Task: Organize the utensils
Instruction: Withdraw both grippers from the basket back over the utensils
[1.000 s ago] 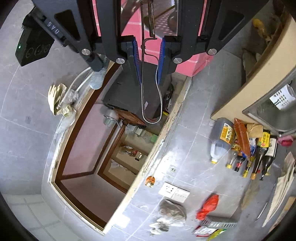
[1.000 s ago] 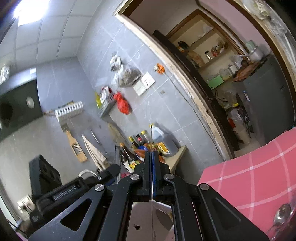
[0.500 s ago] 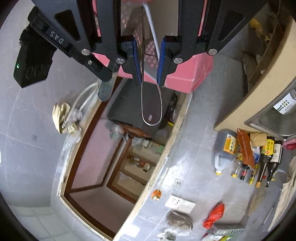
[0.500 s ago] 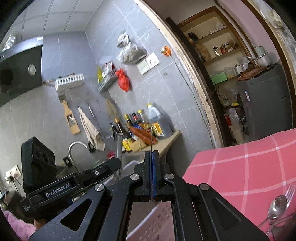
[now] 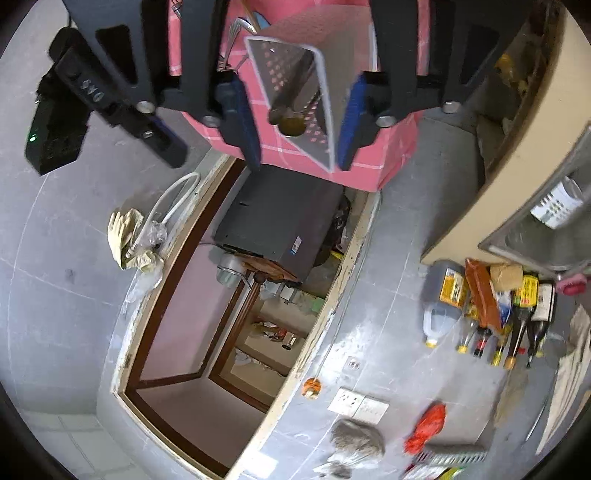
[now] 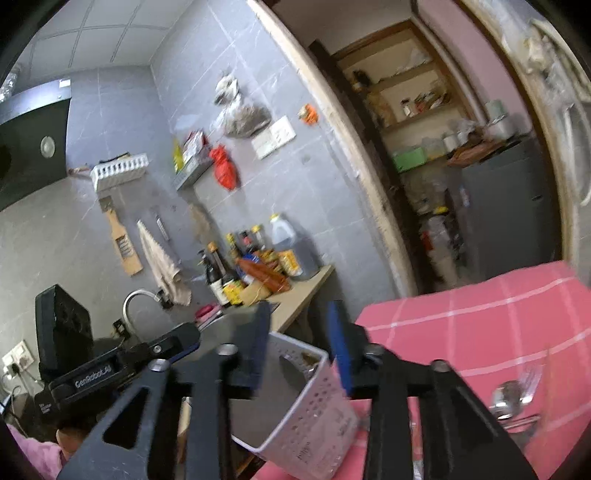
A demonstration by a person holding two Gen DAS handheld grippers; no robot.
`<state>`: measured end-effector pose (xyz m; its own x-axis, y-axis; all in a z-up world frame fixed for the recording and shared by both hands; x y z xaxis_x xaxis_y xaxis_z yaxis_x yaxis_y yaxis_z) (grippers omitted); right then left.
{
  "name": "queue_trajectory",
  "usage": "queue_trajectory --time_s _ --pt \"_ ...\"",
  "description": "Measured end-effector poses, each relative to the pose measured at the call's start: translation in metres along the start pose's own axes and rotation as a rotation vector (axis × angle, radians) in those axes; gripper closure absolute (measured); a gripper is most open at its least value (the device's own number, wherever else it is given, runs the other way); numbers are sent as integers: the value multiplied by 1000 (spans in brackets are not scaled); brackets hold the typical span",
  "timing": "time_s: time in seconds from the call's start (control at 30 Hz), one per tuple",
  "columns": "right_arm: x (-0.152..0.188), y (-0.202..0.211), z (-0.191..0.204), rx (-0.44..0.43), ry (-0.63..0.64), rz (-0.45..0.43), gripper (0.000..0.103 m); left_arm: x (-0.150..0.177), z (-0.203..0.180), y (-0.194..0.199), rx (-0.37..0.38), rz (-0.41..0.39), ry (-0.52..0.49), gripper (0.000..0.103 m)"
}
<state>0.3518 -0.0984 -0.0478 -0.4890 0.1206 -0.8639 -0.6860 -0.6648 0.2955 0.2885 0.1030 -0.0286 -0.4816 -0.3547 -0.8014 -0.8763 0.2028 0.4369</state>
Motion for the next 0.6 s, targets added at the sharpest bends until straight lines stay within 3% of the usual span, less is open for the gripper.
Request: queue_trajectory --time_s 0.13,0.2,0.3,0.47,0.6 --pt "-14 43 -15 110 27 -32 44 -2 -29 11 -36 -15 -69 30" --pt "-18 67 -26 167 41 -46 28 -1 -45 15 -48 -25 -99 21" --pt "-23 97 -40 247 62 -58 13 6 -67 20 -63 -41 -132 8" --pt "-26 136 -61 346 81 -80 1 23 -99 19 -87 -49 -171 1" --pt "-24 157 -76 405 105 -91 1 42 -118 12 -98 -46 -185 0"
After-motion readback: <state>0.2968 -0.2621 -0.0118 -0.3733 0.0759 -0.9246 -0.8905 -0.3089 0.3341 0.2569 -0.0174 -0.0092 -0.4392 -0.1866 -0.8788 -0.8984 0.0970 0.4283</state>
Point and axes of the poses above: each gripper's, at about its wrist camera, not at the fingertips, and y roughly against the way its jaws point, z to its left, x to its underside, the point moved 8 cm from there along -y, roughly the way its jaws point, and after that the axes turned 8 degrees about z, right-handed, at the moved point
